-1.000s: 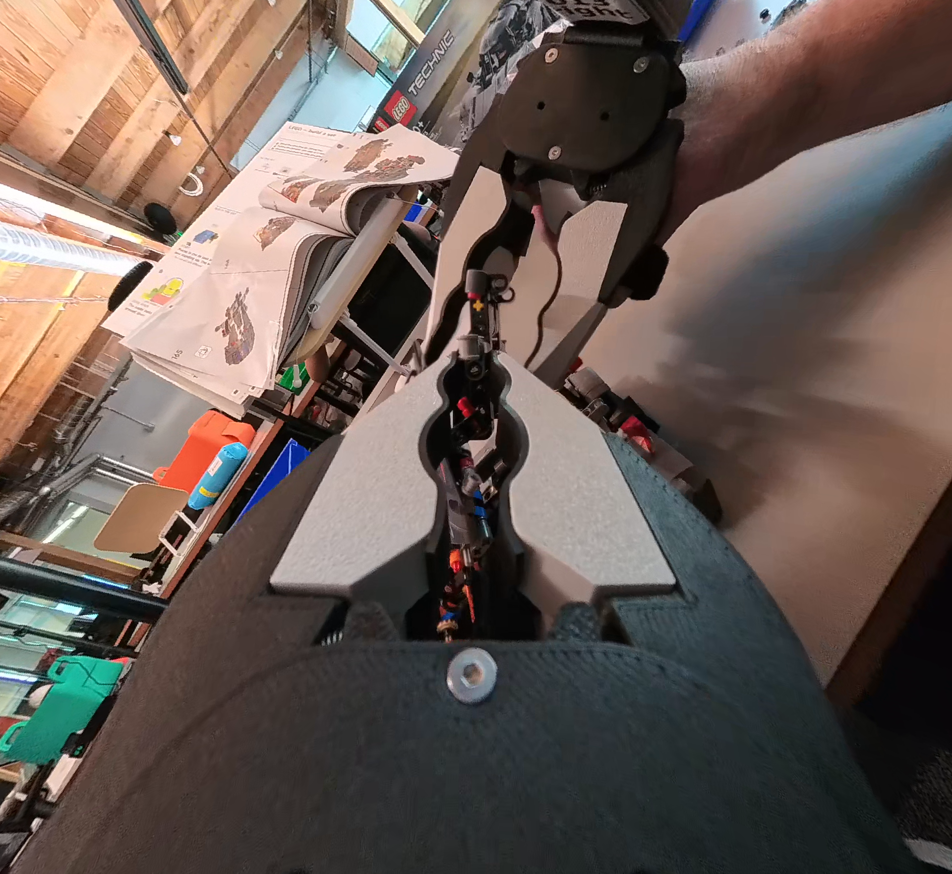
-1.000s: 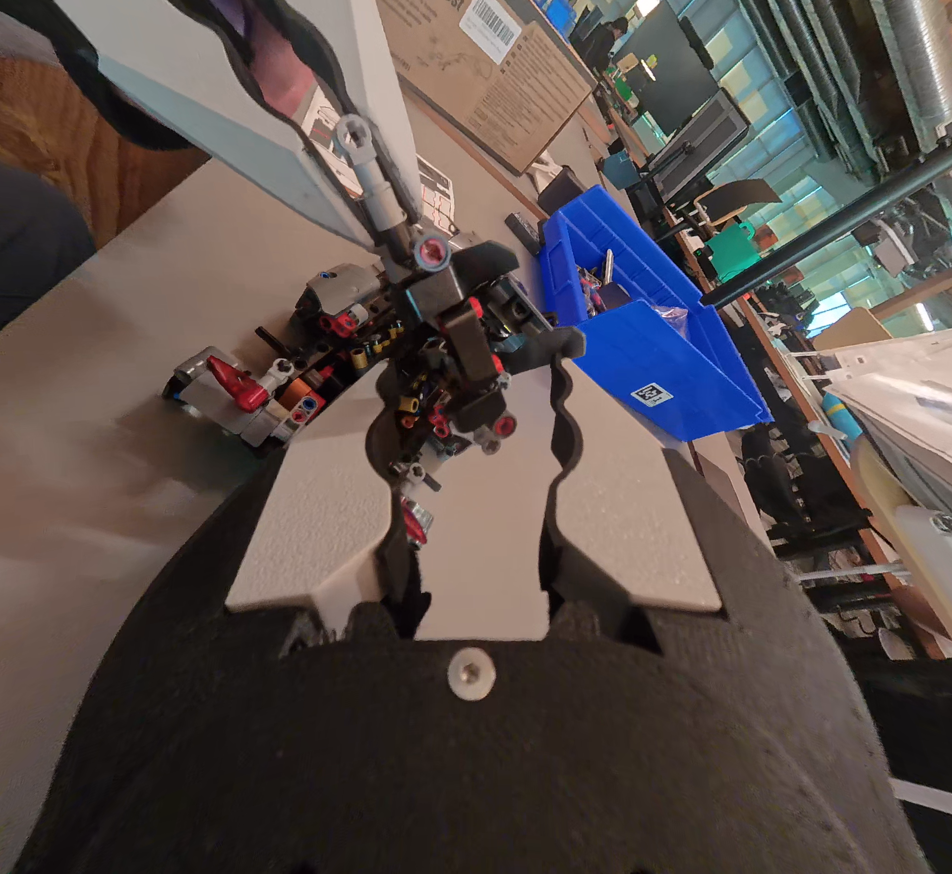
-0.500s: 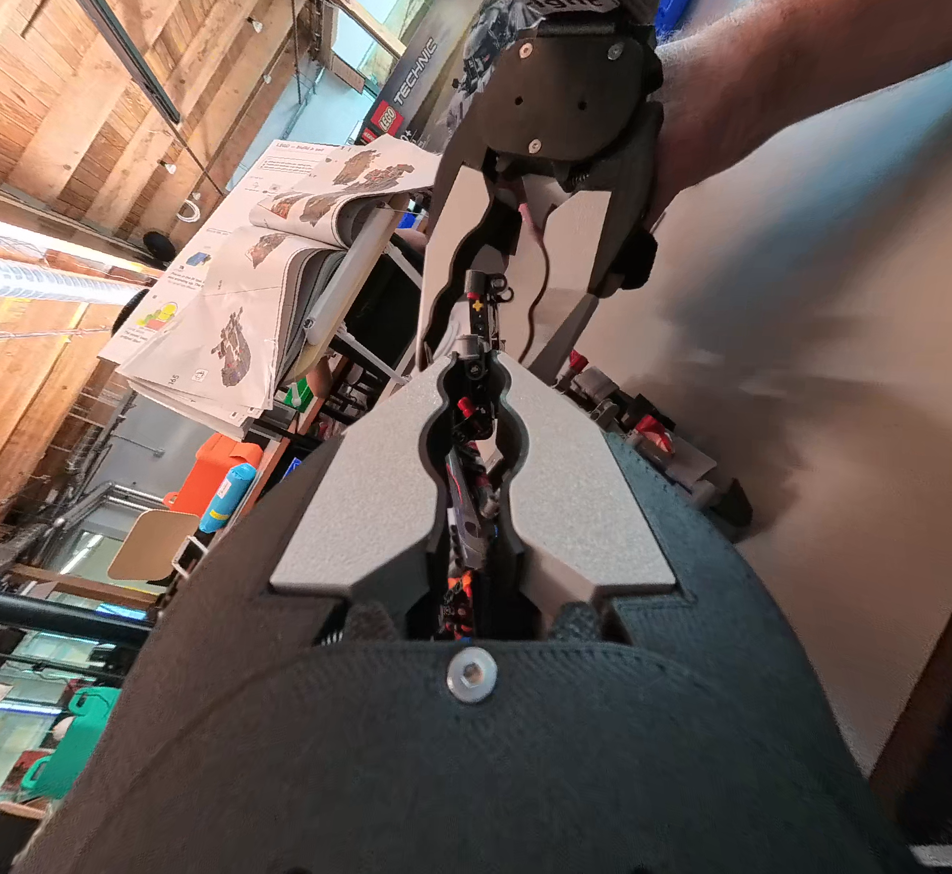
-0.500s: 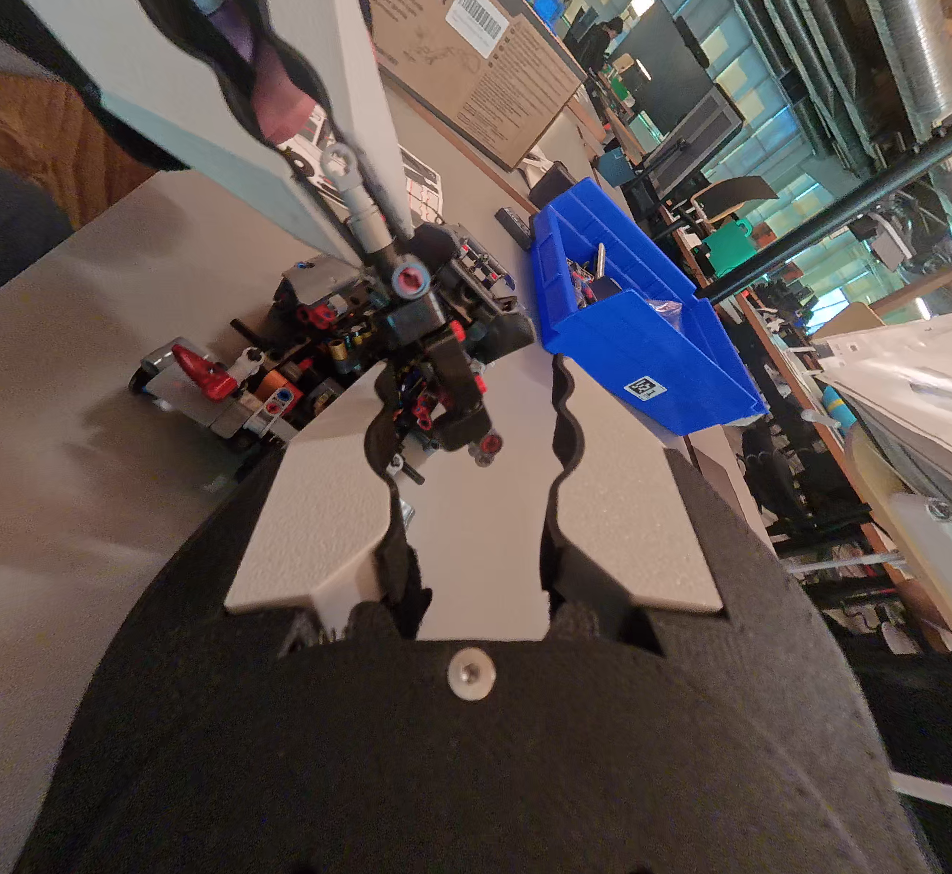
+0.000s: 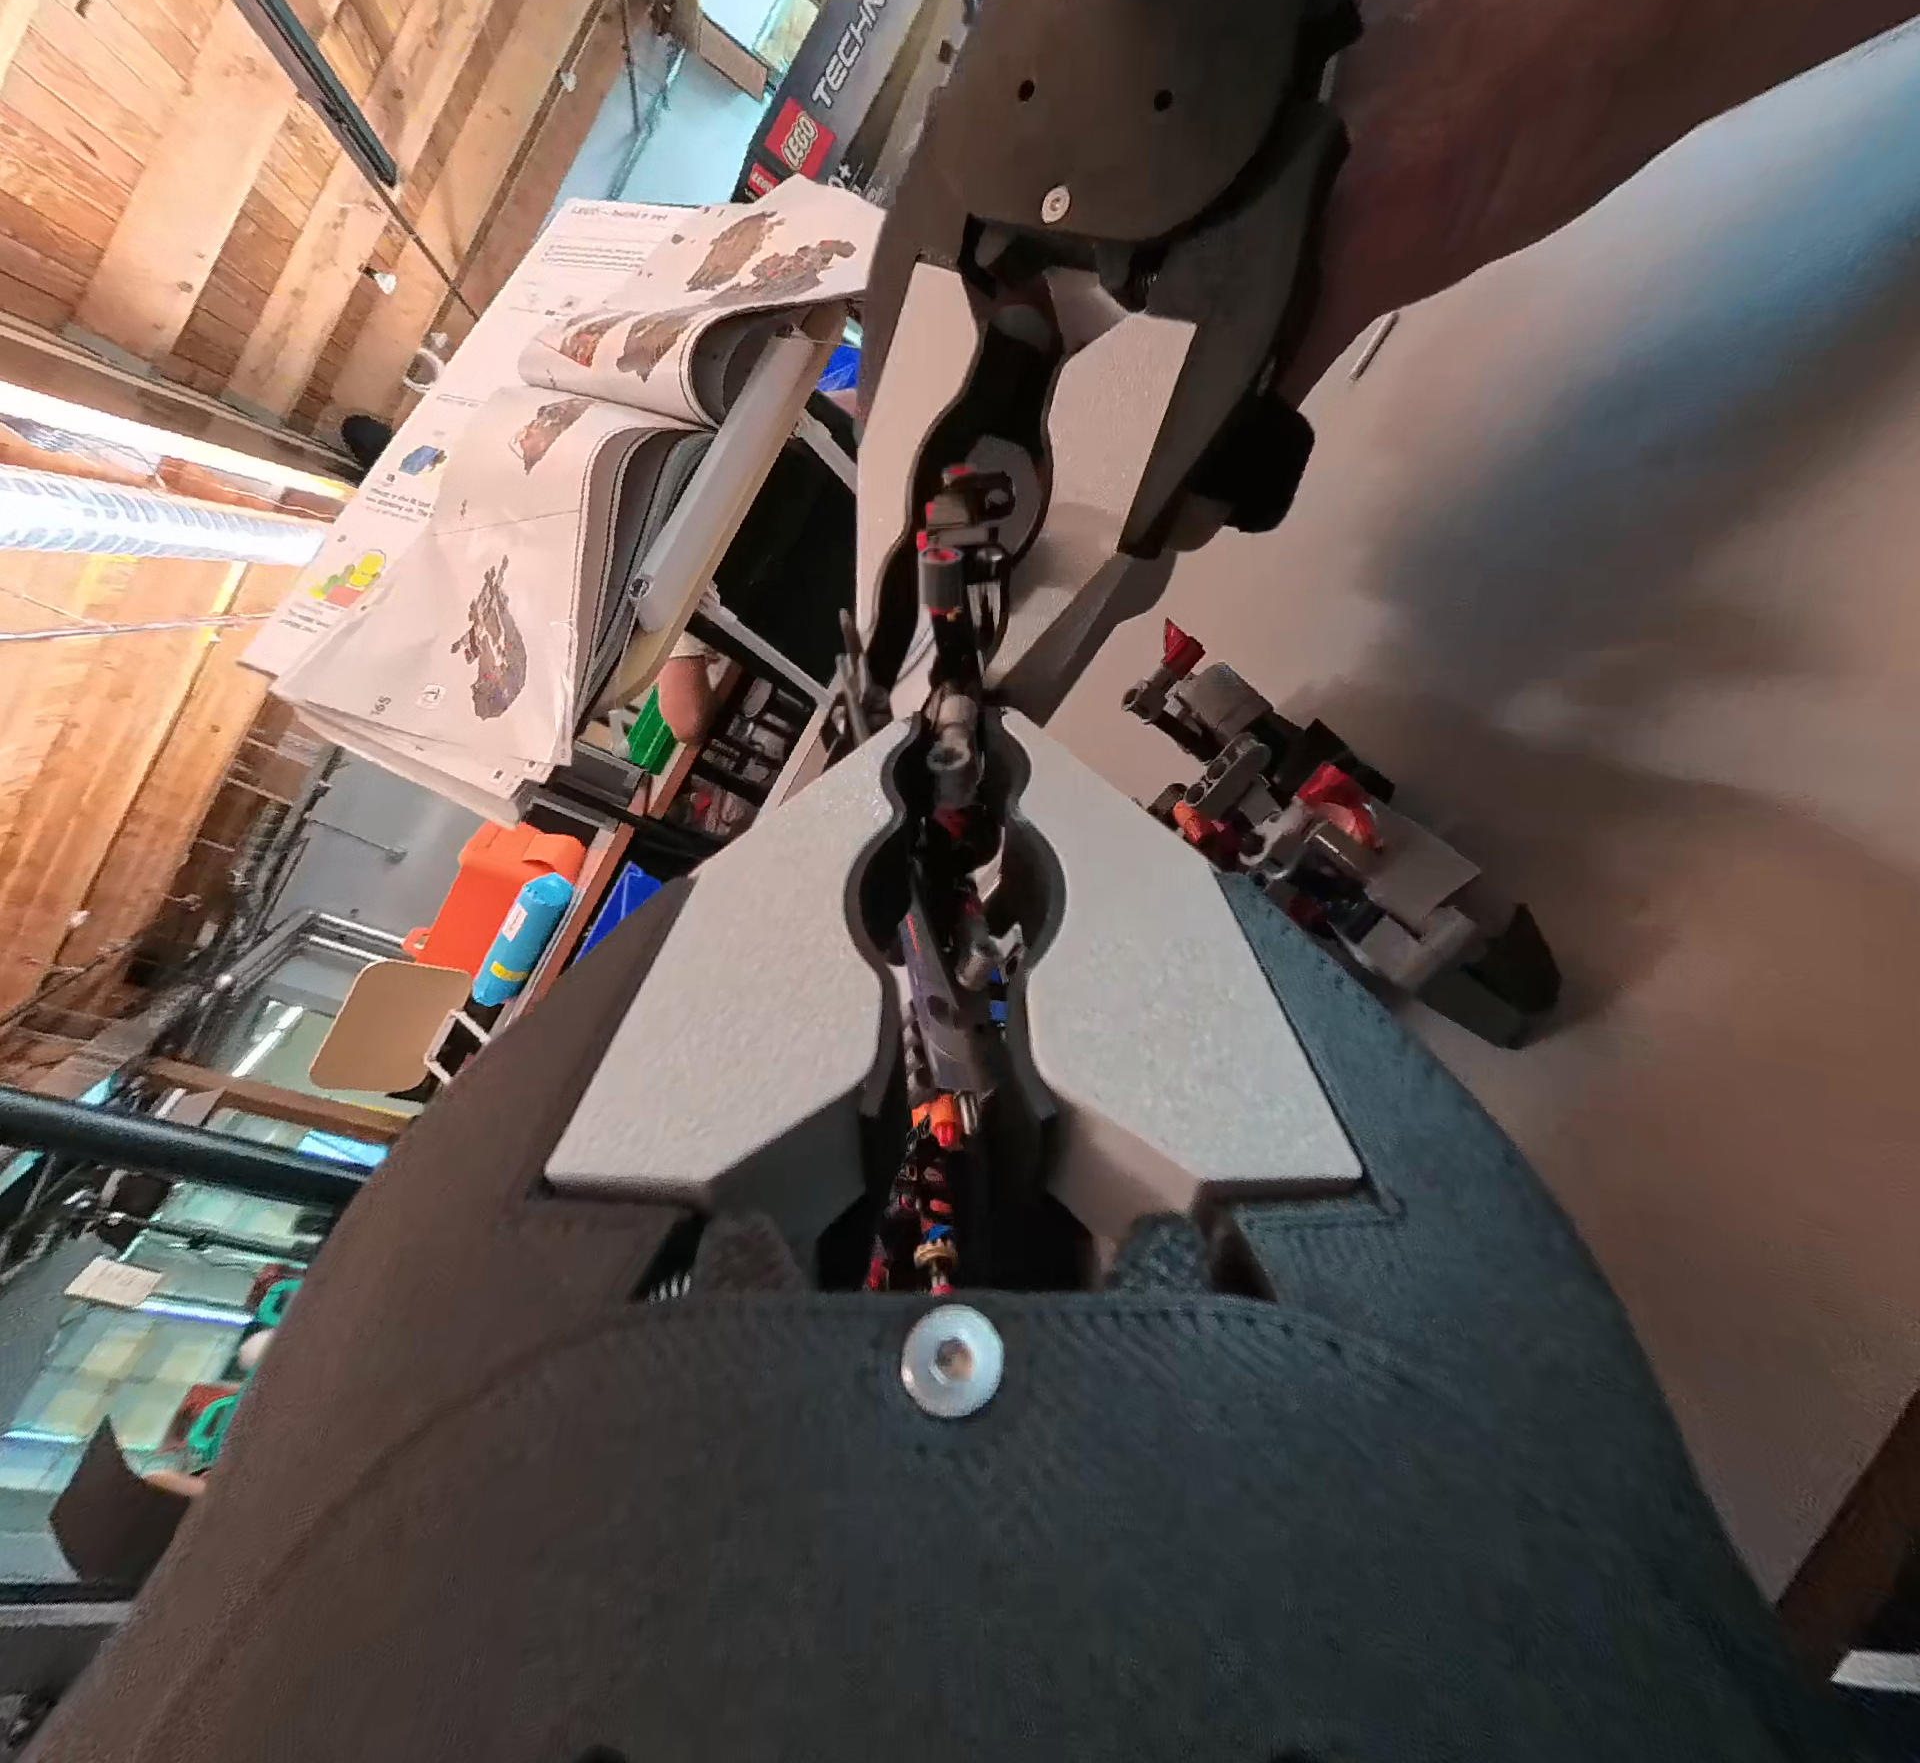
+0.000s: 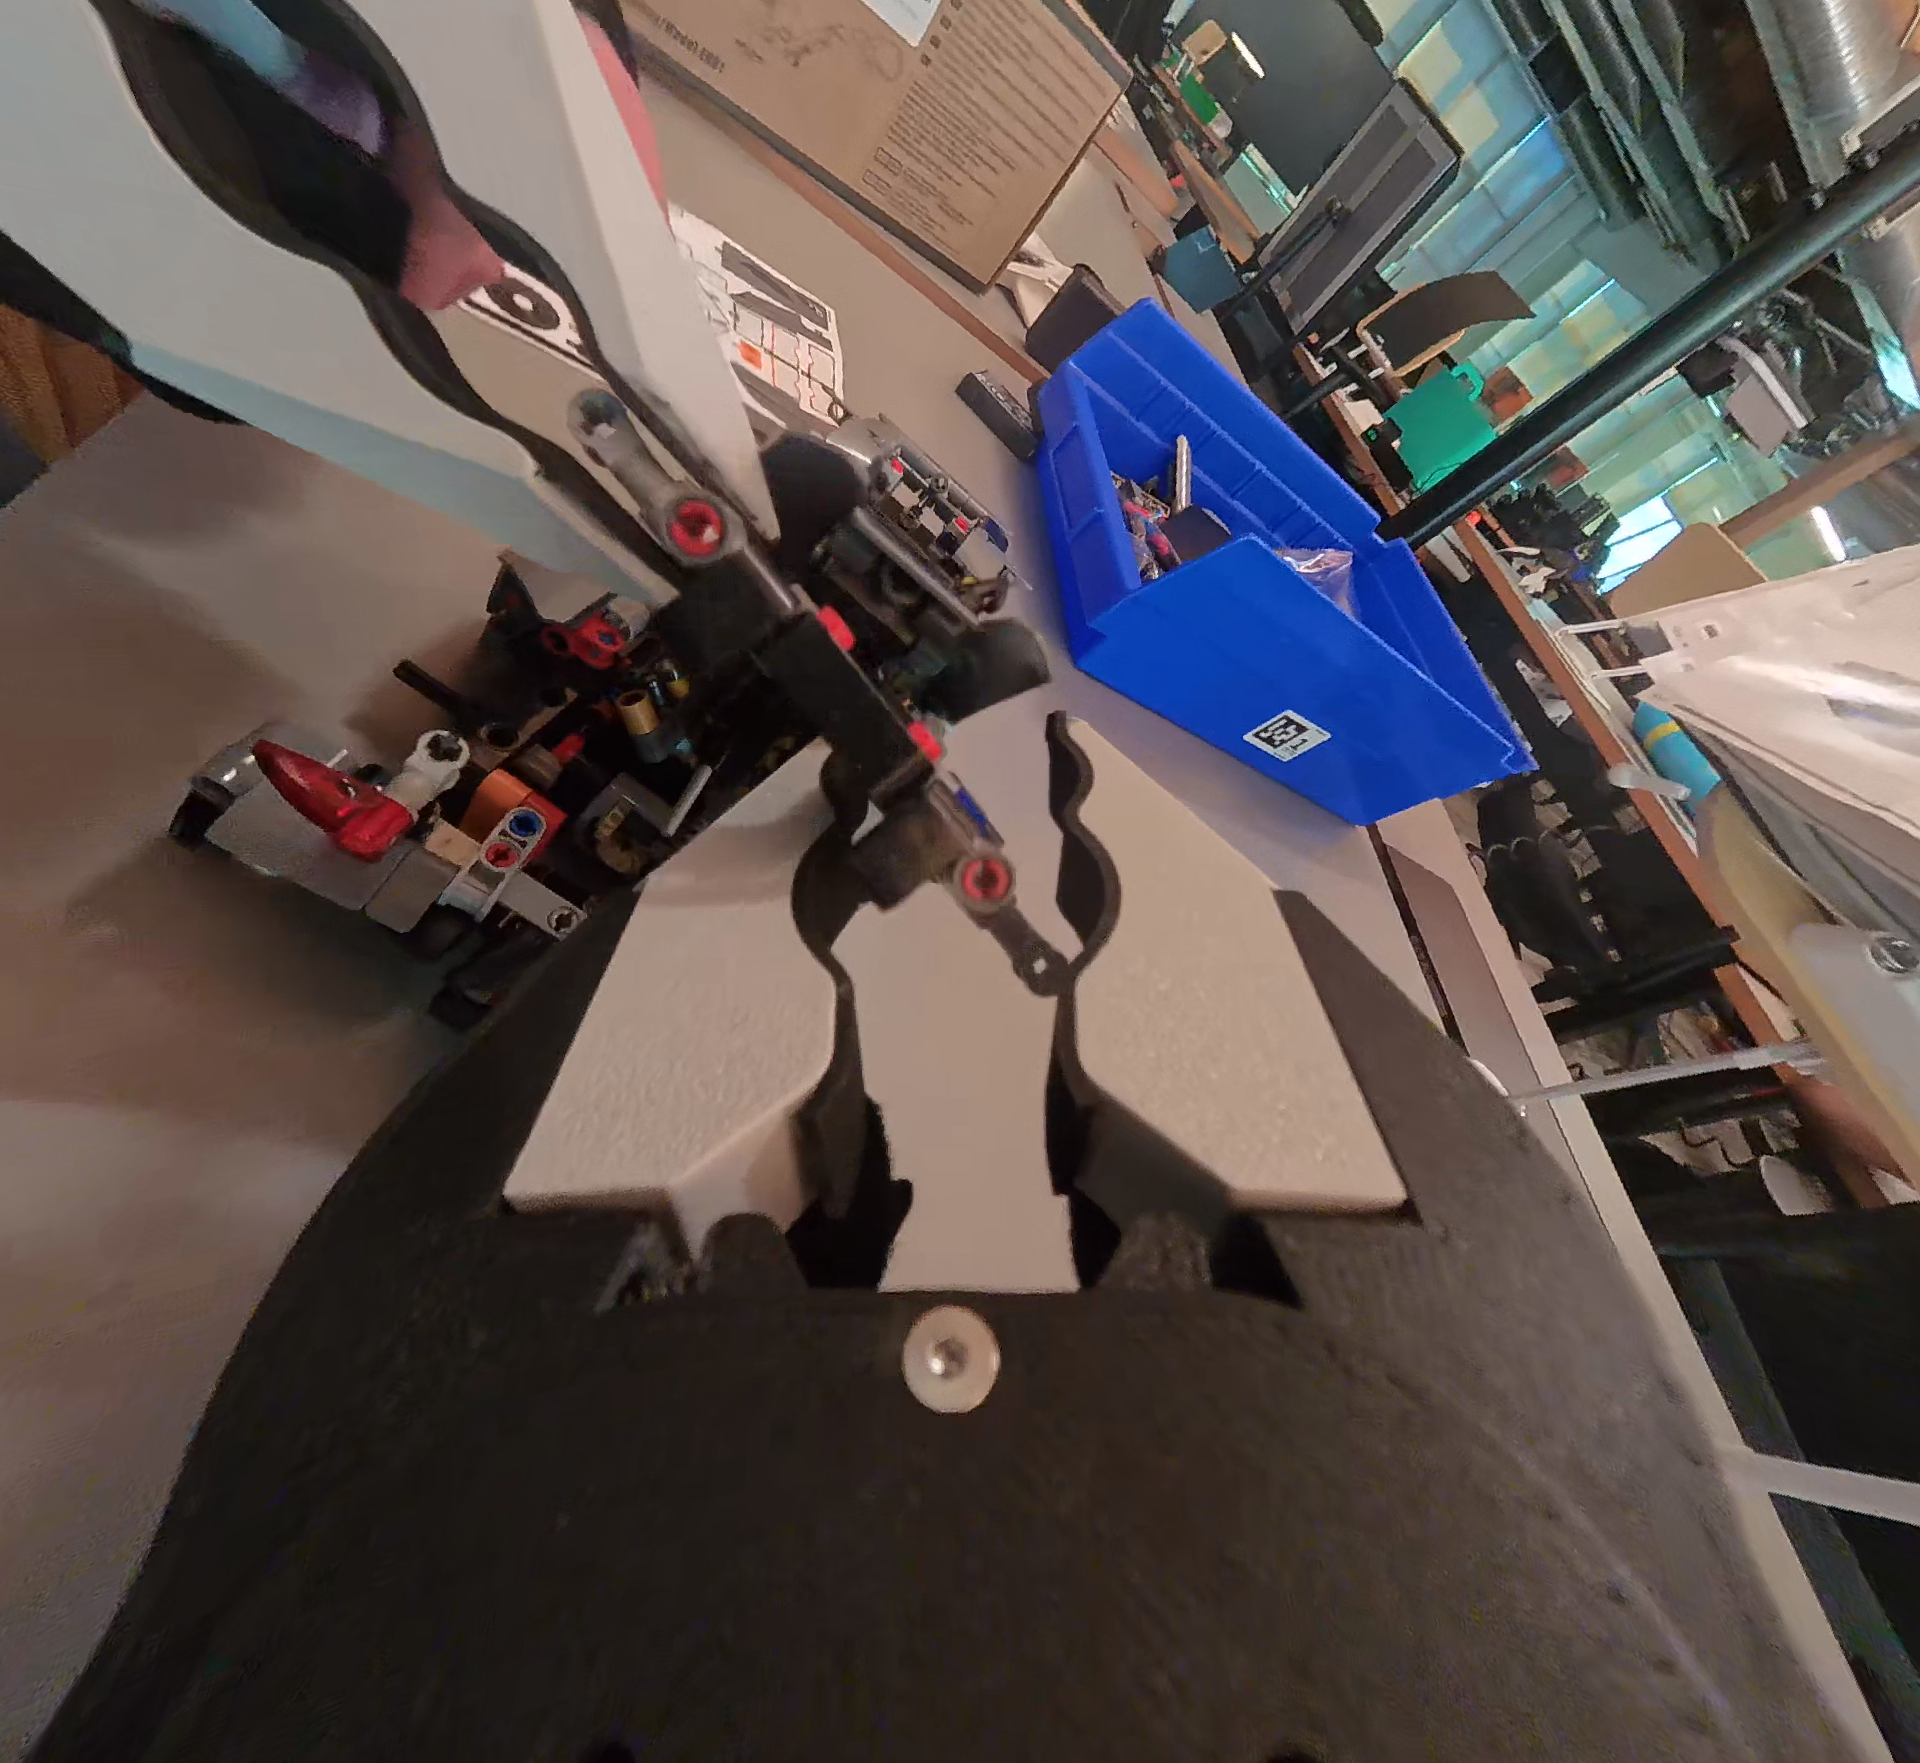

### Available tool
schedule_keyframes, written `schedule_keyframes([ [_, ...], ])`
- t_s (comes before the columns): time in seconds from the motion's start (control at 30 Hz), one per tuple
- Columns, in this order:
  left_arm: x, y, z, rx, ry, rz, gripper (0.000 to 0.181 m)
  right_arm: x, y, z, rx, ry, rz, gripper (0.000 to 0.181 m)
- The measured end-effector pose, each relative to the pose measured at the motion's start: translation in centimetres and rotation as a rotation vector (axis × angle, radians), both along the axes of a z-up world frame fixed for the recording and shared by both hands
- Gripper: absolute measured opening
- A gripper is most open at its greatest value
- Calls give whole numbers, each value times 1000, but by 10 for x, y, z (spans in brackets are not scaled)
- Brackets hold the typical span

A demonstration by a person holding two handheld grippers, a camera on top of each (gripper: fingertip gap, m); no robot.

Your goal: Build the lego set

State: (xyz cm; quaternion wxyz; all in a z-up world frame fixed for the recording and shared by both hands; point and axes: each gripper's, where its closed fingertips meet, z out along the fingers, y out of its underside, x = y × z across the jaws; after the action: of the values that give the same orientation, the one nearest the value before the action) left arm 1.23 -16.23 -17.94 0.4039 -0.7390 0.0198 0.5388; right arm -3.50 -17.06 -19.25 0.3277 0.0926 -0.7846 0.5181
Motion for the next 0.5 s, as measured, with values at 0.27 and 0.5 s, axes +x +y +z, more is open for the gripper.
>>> schedule_keyframes([
  [0.27,3,0,-5,-58,40,94,7,-1,4,-3,8,-4,17,41],
  [0.5,4,-6,1,-91,121,145,8,-2,0,1,-29,-20,2,40],
])
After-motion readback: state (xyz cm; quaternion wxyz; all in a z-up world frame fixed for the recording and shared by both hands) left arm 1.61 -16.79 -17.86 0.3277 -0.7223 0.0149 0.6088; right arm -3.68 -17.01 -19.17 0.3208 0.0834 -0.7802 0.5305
